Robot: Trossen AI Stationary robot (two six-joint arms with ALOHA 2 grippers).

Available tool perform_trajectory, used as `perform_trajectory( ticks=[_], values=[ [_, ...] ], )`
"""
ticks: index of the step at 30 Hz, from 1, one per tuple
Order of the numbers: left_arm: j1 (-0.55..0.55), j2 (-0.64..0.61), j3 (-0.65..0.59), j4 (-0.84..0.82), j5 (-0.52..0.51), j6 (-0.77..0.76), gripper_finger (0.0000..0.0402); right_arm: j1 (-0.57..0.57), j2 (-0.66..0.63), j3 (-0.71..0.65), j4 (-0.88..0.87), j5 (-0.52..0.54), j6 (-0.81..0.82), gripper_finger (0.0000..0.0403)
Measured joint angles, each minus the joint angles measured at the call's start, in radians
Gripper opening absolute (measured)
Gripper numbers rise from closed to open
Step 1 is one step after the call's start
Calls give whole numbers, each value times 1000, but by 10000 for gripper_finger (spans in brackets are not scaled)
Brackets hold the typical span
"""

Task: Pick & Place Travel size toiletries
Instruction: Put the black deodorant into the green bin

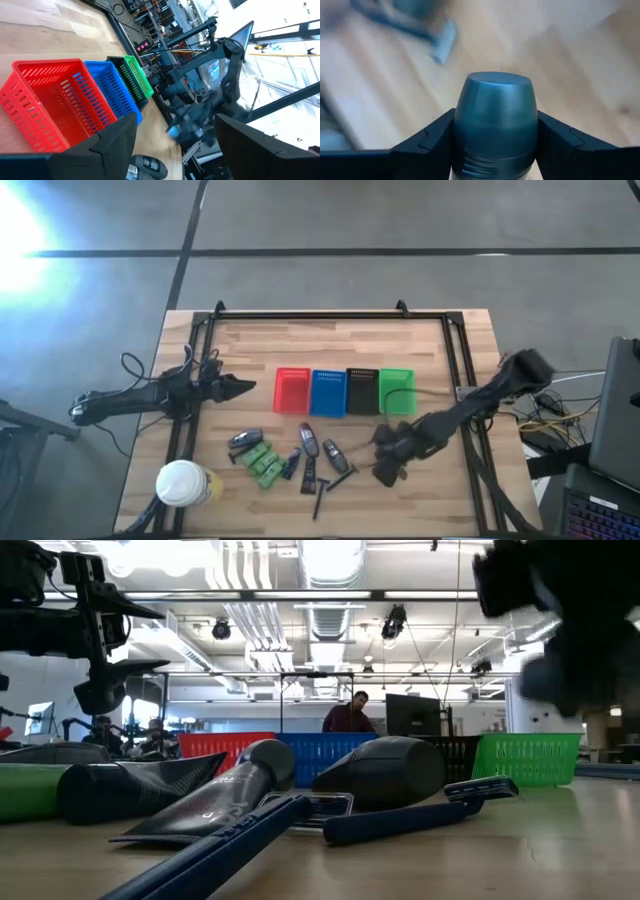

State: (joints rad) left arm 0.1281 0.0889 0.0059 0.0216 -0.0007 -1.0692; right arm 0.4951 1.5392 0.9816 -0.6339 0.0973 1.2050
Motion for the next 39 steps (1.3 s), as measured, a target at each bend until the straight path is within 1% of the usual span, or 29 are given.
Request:
perform_trajectory(
  ticks=[4,6,8,10,13,17,19,22,25,28,30,32,35,39],
  values=[
    [0,0,0,0,0,0,271,-44,-186,1,-167,197,225,204],
    [0,0,0,0,0,0,271,-104,-288,-34,-211,256,351,204],
    [0,0,0,0,0,0,271,-192,-362,-93,-205,289,404,204],
    [0,0,0,0,0,0,271,-291,-404,-154,-133,290,381,204],
    [0,0,0,0,0,0,271,-429,-427,-228,-34,222,288,205],
    [1,0,0,0,0,0,271,-566,-394,-300,-40,142,205,233],
    [1,0,0,0,0,0,271,-605,-381,-321,-36,102,172,251],
    [1,0,0,0,0,0,271,-613,-362,-330,-32,98,164,277],
    [1,0,0,2,-1,-7,271,-610,-360,-297,-31,118,119,301],
    [1,0,0,14,-9,-28,271,-571,-360,-235,-36,119,-14,323],
    [1,0,0,40,-9,-74,271,-528,-359,-189,-35,117,-122,335],
    [0,5,9,33,12,-102,271,-476,-344,-143,-44,116,-182,343],
    [-2,47,80,-62,73,-94,269,-404,-298,-92,-92,111,-201,351],
    [-13,163,203,-273,126,23,266,-324,-203,-24,-89,61,-214,352]
  ],
)
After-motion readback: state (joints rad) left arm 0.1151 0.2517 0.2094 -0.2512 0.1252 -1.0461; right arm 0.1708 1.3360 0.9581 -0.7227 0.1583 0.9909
